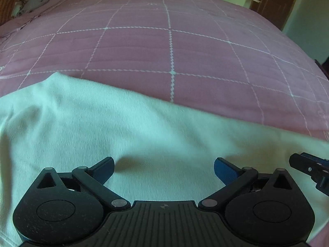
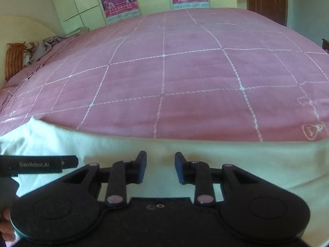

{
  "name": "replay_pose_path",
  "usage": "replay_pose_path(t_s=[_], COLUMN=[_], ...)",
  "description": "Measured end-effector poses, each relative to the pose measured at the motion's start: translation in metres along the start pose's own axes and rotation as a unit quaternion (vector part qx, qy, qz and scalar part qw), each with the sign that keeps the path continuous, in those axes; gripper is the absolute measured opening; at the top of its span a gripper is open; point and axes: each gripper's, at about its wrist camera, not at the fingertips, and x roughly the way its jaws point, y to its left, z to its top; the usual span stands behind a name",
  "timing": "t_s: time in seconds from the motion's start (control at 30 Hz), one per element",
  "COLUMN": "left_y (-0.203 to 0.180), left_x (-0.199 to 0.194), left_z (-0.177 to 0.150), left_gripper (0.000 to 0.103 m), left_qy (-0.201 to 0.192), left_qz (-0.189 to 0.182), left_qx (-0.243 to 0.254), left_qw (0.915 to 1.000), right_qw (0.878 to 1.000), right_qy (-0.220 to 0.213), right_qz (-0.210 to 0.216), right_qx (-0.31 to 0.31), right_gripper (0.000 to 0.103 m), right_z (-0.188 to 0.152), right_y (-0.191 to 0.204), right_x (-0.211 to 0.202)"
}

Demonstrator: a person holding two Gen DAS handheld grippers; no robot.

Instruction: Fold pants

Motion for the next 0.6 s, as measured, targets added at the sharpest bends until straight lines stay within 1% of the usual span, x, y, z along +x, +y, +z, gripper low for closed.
replay_pose_path(t_s=[0.07, 0.1, 0.17, 0.23, 0.27, 0.3, 0.33, 0.37, 0.4, 0.43, 0.47, 0.53, 0.57, 0.6], left_y=[-0.005, -0.009, -0.019, -0.019, -0.018, -0.017, -0.016, -0.014, -0.012, -0.012, -0.014, -0.020, -0.022, -0.024], left_x=[-0.005, -0.001, 0.007, 0.013, 0.015, 0.017, 0.016, 0.010, 0.001, -0.009, -0.017, -0.030, -0.032, -0.029], left_z=[-0.016, -0.021, -0.024, -0.014, -0.007, -0.001, 0.004, 0.005, 0.003, -0.002, -0.009, -0.027, -0.035, -0.043], left_gripper=[0.103, 0.103, 0.103, 0.103, 0.103, 0.103, 0.103, 0.103, 0.103, 0.103, 0.103, 0.103, 0.103, 0.103], left_qy=[-0.001, 0.004, -0.006, 0.001, 0.009, 0.017, 0.025, 0.026, 0.020, 0.013, 0.009, 0.001, 0.004, 0.014], left_qz=[-0.002, 0.003, 0.028, 0.036, 0.037, 0.039, 0.039, 0.038, 0.028, 0.014, 0.010, 0.003, 0.001, -0.003], left_qx=[0.016, 0.024, 0.050, 0.035, 0.022, 0.011, 0.002, -0.007, -0.014, -0.008, 0.005, 0.030, 0.036, 0.039], left_qw=[0.9999, 0.9997, 0.9983, 0.9988, 0.9990, 0.9990, 0.9989, 0.9989, 0.9993, 0.9998, 0.9999, 0.9995, 0.9993, 0.9991], right_qw=[1.000, 1.000, 1.000, 1.000, 0.999, 0.999, 0.999, 0.998, 0.997, 0.997, 0.998, 0.999, 0.999, 0.999], right_qy=[-0.003, 0.001, 0.010, -0.002, -0.005, -0.005, -0.002, 0.003, 0.004, -0.007, -0.021, -0.019, -0.015, -0.011], right_qz=[0.002, -0.007, -0.020, -0.025, -0.038, -0.044, -0.047, -0.049, -0.050, -0.053, -0.051, -0.040, -0.037, -0.042], right_qx=[-0.008, -0.011, -0.010, -0.007, -0.005, 0.006, 0.021, 0.040, 0.054, 0.053, 0.041, 0.024, 0.028, 0.033], right_gripper=[0.033, 0.034, 0.030, 0.019, 0.016, 0.012, 0.004, 0.003, 0.009, 0.019, 0.031, 0.029, 0.029, 0.029], right_z=[-0.019, -0.027, -0.038, -0.037, -0.033, -0.028, -0.024, -0.020, -0.018, -0.018, -0.021, -0.033, -0.041, -0.050], right_y=[-0.005, -0.009, -0.021, -0.031, -0.034, -0.038, -0.042, -0.049, -0.052, -0.052, -0.049, -0.047, -0.049, -0.052], right_x=[-0.016, -0.019, -0.012, -0.007, -0.004, -0.003, -0.002, -0.002, -0.007, -0.018, -0.031, -0.049, -0.056, -0.060])
